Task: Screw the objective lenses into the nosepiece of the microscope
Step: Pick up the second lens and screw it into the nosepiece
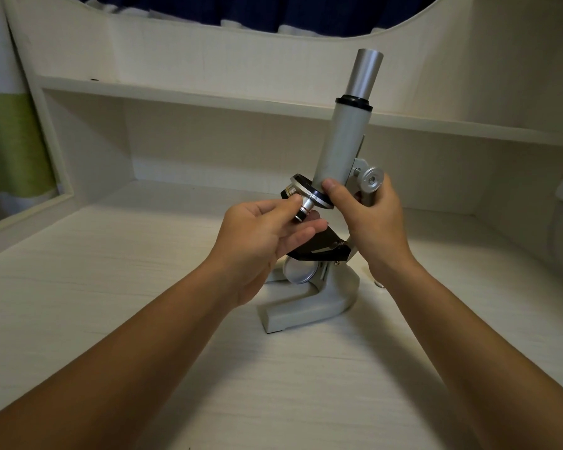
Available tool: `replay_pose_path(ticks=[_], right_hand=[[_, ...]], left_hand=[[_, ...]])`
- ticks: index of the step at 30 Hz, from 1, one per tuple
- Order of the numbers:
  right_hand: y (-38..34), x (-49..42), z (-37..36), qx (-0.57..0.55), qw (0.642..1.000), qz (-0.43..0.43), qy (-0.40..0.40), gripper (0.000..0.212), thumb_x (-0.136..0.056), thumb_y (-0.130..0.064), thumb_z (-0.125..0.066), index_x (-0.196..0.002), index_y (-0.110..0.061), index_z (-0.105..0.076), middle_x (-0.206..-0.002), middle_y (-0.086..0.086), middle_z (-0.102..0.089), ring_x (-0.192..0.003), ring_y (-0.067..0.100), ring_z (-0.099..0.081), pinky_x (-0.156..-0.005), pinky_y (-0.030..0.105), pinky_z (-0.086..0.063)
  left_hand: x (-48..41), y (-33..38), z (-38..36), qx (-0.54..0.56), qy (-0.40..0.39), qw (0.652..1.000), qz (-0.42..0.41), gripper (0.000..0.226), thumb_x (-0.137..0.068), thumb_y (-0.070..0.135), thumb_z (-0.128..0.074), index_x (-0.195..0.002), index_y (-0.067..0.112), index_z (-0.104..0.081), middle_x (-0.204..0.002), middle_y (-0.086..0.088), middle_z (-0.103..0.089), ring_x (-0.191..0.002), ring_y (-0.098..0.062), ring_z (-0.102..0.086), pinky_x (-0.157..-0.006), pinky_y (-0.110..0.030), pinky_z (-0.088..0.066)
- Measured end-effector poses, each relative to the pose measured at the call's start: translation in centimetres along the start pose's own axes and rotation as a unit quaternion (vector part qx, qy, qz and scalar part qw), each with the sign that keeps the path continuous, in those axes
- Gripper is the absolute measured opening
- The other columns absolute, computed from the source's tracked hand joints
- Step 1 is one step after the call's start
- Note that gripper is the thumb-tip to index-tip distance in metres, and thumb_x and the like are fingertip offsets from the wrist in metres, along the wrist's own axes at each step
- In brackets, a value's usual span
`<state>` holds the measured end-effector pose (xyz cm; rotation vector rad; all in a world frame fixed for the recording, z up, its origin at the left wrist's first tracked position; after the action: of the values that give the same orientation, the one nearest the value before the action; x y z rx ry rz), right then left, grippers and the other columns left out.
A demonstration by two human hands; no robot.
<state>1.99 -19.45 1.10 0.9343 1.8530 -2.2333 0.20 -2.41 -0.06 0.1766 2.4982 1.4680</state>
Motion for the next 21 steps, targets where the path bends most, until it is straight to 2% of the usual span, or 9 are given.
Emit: replay_pose_path(ticks=[5,8,11,15,17,21], right_hand=[[0.07,-0.05,0.05,0.002,1.0,-0.001,0.003,0.055,-0.063,-0.07,-0.076,-0.104,-0.035,-0.062,-0.094,-0.012,-0.069,-0.082,0.003,-0.062,-0.078,0.024,-0.051],[0.19,-0.05,0.0,0.0,1.0,-0.003,0.006,0.056,-0.064,-0.068,-0.076,-0.103,-0.031,-0.062,-0.095,-0.006,-0.068,-0.084,0.009,-0.061,-0.082,0.034,-0.054],[0.19,0.0,0.02,0.004,1.0,-0.003,0.002,0.058,-0.063,-0.069,-0.075,-0.105,-0.03,-0.061,-0.098,0.001,-0.069,-0.085,0.009,-0.061,-0.082,0.033,-0.054],[0.13,0.02,0.06,0.0,1.0,-0.003,0.001,0.061,-0.062,-0.069,-0.075,-0.106,-0.029,-0.062,-0.095,-0.006,-0.066,-0.083,0.008,-0.06,-0.079,0.027,-0.052],[0.15,0.02,0.07,0.003,1.0,-0.004,0.001,0.062,-0.062,-0.069,-0.075,-0.107,-0.029,-0.062,-0.1,-0.001,-0.069,-0.087,0.009,-0.061,-0.082,0.029,-0.053],[0.14,-0.01,0.06,0.001,1.0,-0.005,0.0,0.061,-0.062,-0.069,-0.076,-0.106,-0.03,-0.062,-0.113,0.012,-0.073,-0.091,0.012,-0.064,-0.087,0.035,-0.056]], left_hand=[[0.13,-0.05,0.04,0.012,0.018,0.999,-0.04,0.015,-0.094,0.008,-0.063,-0.1,-0.003,-0.071,-0.093,-0.021,-0.077,-0.084,-0.027,-0.077,-0.068,-0.019,-0.058],[0.36,-0.12,0.11,0.013,0.048,0.997,-0.066,0.021,-0.086,0.005,-0.073,-0.105,-0.002,-0.069,-0.088,-0.013,-0.08,-0.08,-0.026,-0.078,-0.066,-0.021,-0.059],[0.5,0.04,0.26,-0.012,0.077,0.993,-0.087,0.026,-0.079,0.004,-0.079,-0.103,0.003,-0.07,-0.084,-0.009,-0.08,-0.075,-0.023,-0.078,-0.062,-0.02,-0.058],[0.39,0.02,0.26,0.003,0.07,0.996,-0.061,0.021,-0.081,0.007,-0.078,-0.1,0.0,-0.072,-0.08,-0.008,-0.08,-0.075,-0.024,-0.078,-0.063,-0.02,-0.058],[0.24,-0.07,0.3,0.022,0.059,0.997,-0.036,0.018,-0.087,0.012,-0.072,-0.099,-0.001,-0.072,-0.083,-0.011,-0.079,-0.076,-0.025,-0.078,-0.062,-0.02,-0.058],[-0.05,-0.24,0.54,0.046,0.038,0.998,-0.003,0.018,-0.092,0.009,-0.066,-0.104,-0.005,-0.068,-0.09,-0.018,-0.078,-0.08,-0.028,-0.078,-0.063,-0.022,-0.059]])
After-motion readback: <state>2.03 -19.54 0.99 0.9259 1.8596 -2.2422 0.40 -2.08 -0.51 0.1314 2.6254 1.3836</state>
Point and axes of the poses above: each hand's wrist, its own x-axis away from the middle knuckle, its own z-axis out of the back of the hand, y = z × x, the point moved 6 cm from there along -x, towards the middle knuckle
